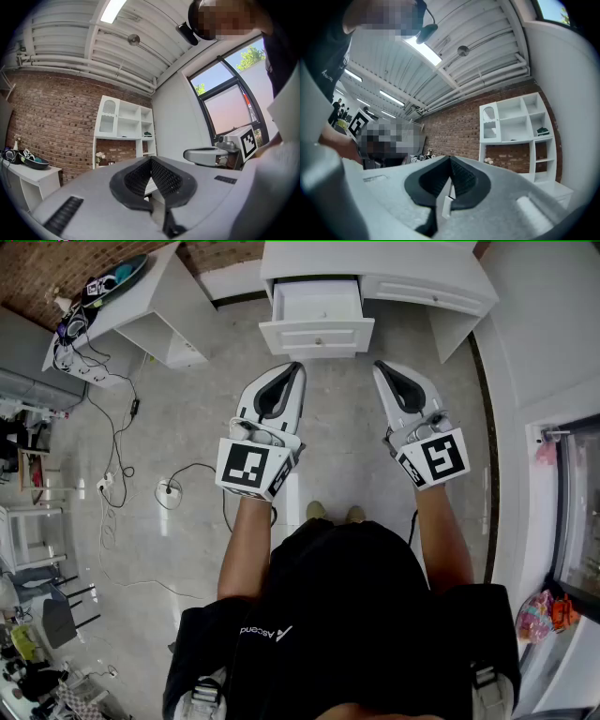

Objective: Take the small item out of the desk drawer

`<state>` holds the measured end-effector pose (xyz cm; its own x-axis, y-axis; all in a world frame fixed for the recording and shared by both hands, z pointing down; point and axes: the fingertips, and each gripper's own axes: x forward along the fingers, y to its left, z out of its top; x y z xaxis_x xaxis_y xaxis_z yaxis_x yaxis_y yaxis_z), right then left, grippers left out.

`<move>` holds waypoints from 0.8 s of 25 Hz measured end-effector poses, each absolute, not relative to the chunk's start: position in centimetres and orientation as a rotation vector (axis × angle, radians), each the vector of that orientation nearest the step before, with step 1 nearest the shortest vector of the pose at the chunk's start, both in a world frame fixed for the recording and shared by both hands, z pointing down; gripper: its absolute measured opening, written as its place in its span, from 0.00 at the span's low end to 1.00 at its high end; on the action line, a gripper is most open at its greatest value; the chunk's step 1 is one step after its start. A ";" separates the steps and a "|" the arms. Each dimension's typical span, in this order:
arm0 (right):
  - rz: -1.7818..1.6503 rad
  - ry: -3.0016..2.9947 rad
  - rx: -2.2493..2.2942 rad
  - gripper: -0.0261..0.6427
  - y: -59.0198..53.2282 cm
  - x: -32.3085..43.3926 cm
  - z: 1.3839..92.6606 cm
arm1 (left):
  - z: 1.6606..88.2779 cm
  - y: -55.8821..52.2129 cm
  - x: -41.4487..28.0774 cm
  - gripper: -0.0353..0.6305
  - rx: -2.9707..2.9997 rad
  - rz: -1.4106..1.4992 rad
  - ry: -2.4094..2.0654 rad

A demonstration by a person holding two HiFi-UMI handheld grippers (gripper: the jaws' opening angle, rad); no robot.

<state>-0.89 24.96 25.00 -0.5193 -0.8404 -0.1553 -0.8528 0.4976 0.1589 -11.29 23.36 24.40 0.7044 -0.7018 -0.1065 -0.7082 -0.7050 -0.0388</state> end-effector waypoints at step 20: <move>0.314 2.674 -1.543 0.04 21.1 -6.1 25.4 | 25.1 18.4 -17.3 0.06 -2.842 0.178 1.203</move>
